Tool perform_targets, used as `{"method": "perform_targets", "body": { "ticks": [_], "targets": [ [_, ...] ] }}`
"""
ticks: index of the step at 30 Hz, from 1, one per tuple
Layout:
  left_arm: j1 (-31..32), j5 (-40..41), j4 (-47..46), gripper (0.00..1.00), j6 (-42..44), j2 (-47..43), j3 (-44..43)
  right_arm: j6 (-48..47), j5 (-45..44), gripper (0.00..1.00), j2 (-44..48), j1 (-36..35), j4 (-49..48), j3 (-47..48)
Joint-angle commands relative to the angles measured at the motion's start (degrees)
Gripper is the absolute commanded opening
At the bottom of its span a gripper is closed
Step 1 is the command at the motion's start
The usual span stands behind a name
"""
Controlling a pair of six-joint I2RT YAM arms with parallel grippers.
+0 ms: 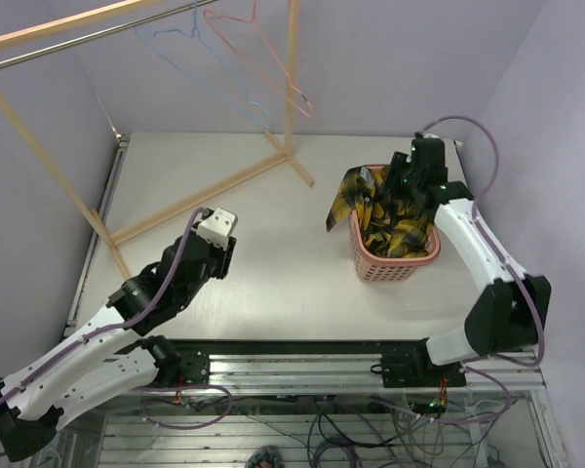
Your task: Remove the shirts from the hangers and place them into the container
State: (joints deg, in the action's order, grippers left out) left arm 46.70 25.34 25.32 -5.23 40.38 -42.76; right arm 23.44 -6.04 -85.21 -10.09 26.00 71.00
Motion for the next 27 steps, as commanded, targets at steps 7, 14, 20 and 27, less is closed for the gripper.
{"method": "perform_targets", "body": {
  "ticks": [7, 14, 20, 27],
  "targets": [
    [-0.4, 6.9, -2.9, 0.56, -11.3, 2.1, -3.1, -4.1, 29.4, 0.53, 21.0, 0.0, -21.4, -8.7],
    [-0.5, 12.5, -0.6, 0.59, -20.1, 4.7, -4.4, -4.3, 39.4, 0.56, 25.2, -2.0, -23.3, -17.3],
    [-0.5, 14.5, 1.0, 0.58, -19.0, 6.2, -5.6, -4.5, 37.9, 0.57, 28.1, -2.0, -23.4, -21.8],
    [-0.6, 12.8, -0.6, 0.56, -16.0, 2.6, -4.8, -2.8, 40.7, 0.57, 28.4, -2.2, -26.6, -23.3]
  ]
}}
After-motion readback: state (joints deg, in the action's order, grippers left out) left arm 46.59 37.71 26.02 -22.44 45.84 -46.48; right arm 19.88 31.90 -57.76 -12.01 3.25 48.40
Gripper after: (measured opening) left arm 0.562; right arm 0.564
